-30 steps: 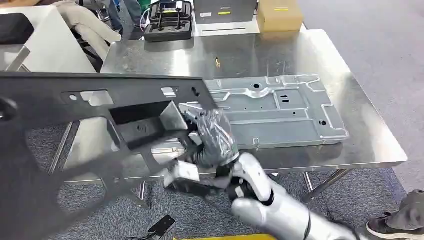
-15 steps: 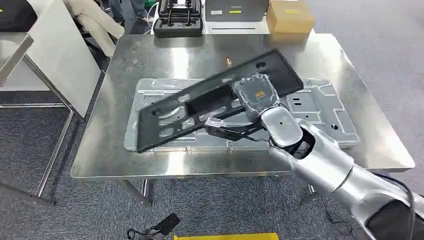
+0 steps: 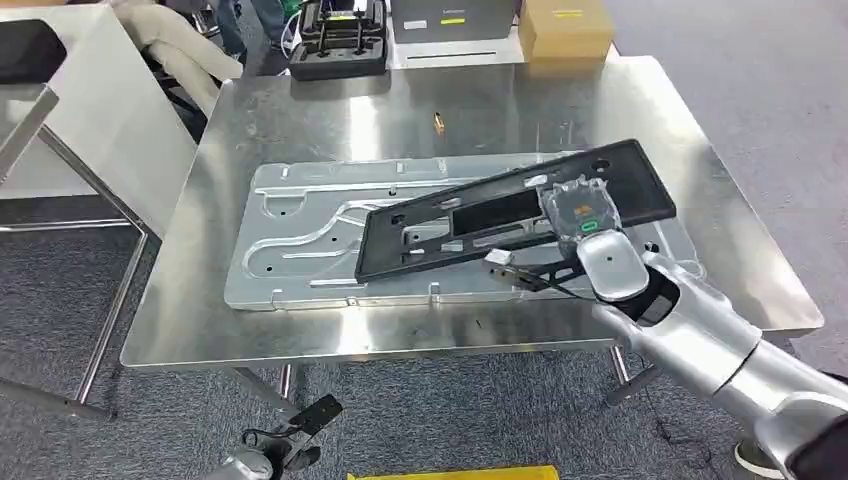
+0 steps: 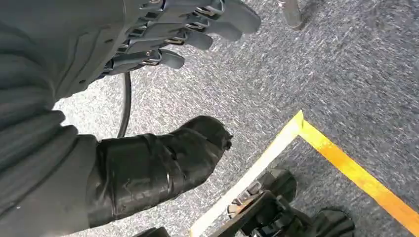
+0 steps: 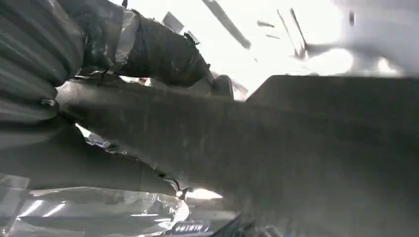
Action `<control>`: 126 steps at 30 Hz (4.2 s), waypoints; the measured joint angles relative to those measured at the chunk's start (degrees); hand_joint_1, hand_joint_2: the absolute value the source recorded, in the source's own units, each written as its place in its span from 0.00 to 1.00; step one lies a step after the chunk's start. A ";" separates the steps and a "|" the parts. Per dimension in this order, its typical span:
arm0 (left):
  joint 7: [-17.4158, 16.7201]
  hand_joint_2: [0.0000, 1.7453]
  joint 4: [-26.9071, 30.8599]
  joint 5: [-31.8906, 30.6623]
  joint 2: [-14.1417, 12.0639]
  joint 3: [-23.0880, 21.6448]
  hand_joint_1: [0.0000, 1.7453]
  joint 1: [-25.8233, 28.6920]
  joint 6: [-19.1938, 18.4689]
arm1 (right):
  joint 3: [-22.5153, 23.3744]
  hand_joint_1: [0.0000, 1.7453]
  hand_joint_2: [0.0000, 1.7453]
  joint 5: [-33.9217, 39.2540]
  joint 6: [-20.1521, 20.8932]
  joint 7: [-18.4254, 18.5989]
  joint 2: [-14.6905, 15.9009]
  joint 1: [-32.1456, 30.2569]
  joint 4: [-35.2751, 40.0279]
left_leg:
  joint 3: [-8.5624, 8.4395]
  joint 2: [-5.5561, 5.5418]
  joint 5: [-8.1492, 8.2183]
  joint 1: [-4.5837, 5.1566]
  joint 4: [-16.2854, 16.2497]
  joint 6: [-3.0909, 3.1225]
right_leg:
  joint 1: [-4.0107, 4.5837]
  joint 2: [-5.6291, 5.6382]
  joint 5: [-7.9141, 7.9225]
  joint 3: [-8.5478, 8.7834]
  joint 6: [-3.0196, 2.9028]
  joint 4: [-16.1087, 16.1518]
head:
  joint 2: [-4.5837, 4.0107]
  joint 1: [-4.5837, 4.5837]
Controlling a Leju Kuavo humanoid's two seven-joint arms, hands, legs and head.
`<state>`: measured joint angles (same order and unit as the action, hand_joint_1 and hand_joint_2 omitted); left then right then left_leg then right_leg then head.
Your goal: Take the parts from the cabinet and place them on the table.
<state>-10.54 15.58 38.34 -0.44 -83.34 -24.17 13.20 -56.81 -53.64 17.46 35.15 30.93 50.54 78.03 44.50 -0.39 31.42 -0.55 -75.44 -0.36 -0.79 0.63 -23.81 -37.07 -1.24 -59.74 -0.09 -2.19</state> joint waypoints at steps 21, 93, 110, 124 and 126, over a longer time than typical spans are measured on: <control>-0.09 0.00 -0.04 -0.42 -1.53 0.04 0.00 1.72 1.12 | 2.54 0.00 0.00 1.09 -1.57 0.55 4.20 -3.78 0.00 | -8.23 -0.21 -6.38 0.10 16.28 0.98 | -1.01 -0.22 -1.19 0.60 2.90 -0.90 | 0.00 0.48; -2.49 0.00 2.21 4.11 -0.59 8.04 0.00 8.78 3.80 | 24.68 0.00 0.00 119.28 -21.56 -41.34 -27.01 -45.47 -48.98 | -5.93 0.23 -1.31 -0.21 2.08 -0.78 | -0.01 -1.05 -0.48 0.75 0.04 0.35 | 0.02 0.50; -5.53 0.00 2.40 -0.68 12.00 8.07 0.00 8.40 4.77 | 1.51 0.00 0.00 91.54 -28.00 -24.76 -31.76 -43.50 -59.21 | -7.61 1.07 -7.29 0.07 16.95 2.16 | -1.20 -0.56 -3.30 3.95 4.36 -8.03 | 0.02 0.76; -4.22 0.00 2.43 -4.66 15.15 8.04 0.00 9.65 4.35 | -6.49 0.00 0.00 88.28 -25.57 -21.05 -32.17 -42.62 -60.39 | -5.23 0.92 -1.80 -0.16 3.86 0.30 | 0.18 -1.04 -3.81 3.53 0.77 0.11 | 0.02 1.07; -7.20 0.00 2.69 -4.63 15.21 8.04 0.00 9.63 4.16 | -7.69 0.00 0.00 87.19 -25.60 -20.15 -32.43 -42.55 -60.41 | -12.06 0.71 -2.67 0.43 13.98 1.81 | 0.17 -0.95 -3.40 3.23 1.01 0.12 | 0.02 1.11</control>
<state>-17.74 18.27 33.70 14.78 -75.30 -14.54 17.36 -64.50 33.55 -8.13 14.99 -1.51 7.98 17.62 32.44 0.32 28.75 -0.12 -61.46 1.45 -0.62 -0.32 -27.21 -33.84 -0.23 -59.62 -0.07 -1.07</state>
